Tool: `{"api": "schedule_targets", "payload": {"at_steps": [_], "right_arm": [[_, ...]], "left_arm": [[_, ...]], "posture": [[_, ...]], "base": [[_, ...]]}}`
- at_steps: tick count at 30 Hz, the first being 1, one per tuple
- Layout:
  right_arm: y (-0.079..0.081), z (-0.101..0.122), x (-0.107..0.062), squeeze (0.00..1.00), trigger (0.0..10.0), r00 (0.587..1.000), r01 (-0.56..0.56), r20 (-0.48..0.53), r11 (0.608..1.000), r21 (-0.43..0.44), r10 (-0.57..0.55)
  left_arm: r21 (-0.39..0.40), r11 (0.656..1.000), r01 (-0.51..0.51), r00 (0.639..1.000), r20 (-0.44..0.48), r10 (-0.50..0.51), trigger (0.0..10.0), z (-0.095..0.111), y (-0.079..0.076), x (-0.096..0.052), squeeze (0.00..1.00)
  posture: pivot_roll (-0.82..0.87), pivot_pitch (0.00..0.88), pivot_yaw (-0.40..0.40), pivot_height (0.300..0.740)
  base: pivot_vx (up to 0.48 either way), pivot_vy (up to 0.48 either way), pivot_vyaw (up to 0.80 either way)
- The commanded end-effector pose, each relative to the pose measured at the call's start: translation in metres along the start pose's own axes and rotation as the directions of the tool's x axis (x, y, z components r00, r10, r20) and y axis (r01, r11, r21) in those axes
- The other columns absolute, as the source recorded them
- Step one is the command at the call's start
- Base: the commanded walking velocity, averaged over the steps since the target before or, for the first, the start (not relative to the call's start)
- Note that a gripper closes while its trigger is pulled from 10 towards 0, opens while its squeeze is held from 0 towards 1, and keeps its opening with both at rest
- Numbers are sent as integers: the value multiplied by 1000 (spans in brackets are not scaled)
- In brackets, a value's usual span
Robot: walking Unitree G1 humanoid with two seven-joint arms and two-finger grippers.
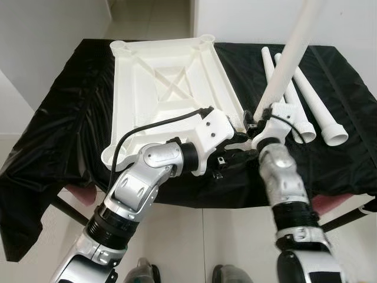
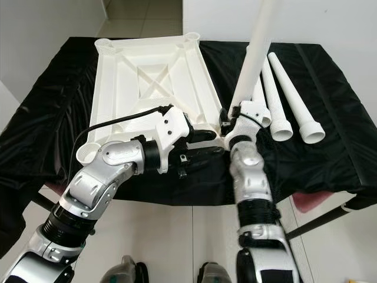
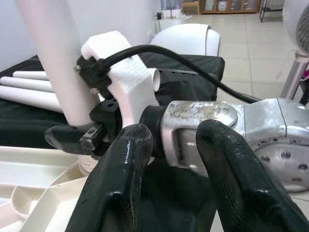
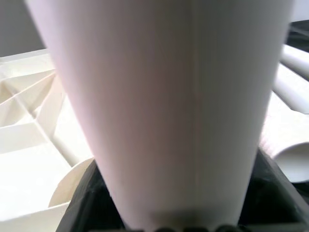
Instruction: Building children table
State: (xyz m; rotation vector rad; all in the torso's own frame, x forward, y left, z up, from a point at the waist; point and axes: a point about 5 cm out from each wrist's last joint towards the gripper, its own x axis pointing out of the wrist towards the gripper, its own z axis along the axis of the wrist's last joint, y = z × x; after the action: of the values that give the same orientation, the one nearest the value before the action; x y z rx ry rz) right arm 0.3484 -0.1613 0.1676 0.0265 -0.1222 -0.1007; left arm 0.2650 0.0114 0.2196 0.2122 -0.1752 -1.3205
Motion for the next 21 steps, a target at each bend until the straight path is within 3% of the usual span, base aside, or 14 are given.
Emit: {"api": "schedule_targets", "payload": {"at_steps": [1,2,4,5,9,17,18,19,20,21], "right_arm": [[-5,-7,-6,0,10000,993,116,-31,993,-12,-116],[-5,-7,-6,0,10000,993,116,-31,993,-12,-116],[2,-9,-16,0,10000,967,252,-37,968,7,-251],[5,-8,-17,0,10000,965,260,-37,965,11,-260],[15,-7,-17,0,10000,977,210,-43,978,7,-210],[19,-7,-20,0,10000,979,199,-52,980,6,-198],[20,-7,-20,482,10000,979,196,-53,981,7,-196],[22,-8,-21,482,10000,982,181,-54,983,20,-180],[23,-7,-22,1000,10000,984,170,-50,985,28,-168],[23,-7,-22,1000,10000,984,170,-50,985,28,-168]], "left_arm": [[15,999,-36,999,-1,36,10000,1,3,-1,0],[15,999,-36,999,-1,36,10000,1,3,-1,0],[14,999,-34,999,-1,34,10000,1,3,-1,0],[14,999,-33,999,-1,33,10000,1,2,-1,0],[18,999,-31,1000,1,31,10000,1,2,0,0],[21,999,-37,999,3,37,10000,2,3,0,0],[20,999,-37,999,3,37,10000,1,3,0,0],[19,999,-33,999,2,33,10000,1,2,0,0],[19,999,-32,1000,2,31,10000,1,2,0,0],[19,999,-32,1000,2,31,10000,1,2,0,0]], "posture": [[-52,60,45,740],[-52,60,45,740],[-48,58,40,740],[-48,58,40,740],[-50,54,32,740],[-49,46,29,740],[-49,46,29,740],[-50,45,31,740],[-52,43,33,740],[-52,43,33,740]], "base": [[0,0,0],[0,0,0],[0,0,0],[0,0,0],[0,0,0],[0,0,0],[0,0,0],[0,0,0],[0,0,0],[0,0,0]]}}
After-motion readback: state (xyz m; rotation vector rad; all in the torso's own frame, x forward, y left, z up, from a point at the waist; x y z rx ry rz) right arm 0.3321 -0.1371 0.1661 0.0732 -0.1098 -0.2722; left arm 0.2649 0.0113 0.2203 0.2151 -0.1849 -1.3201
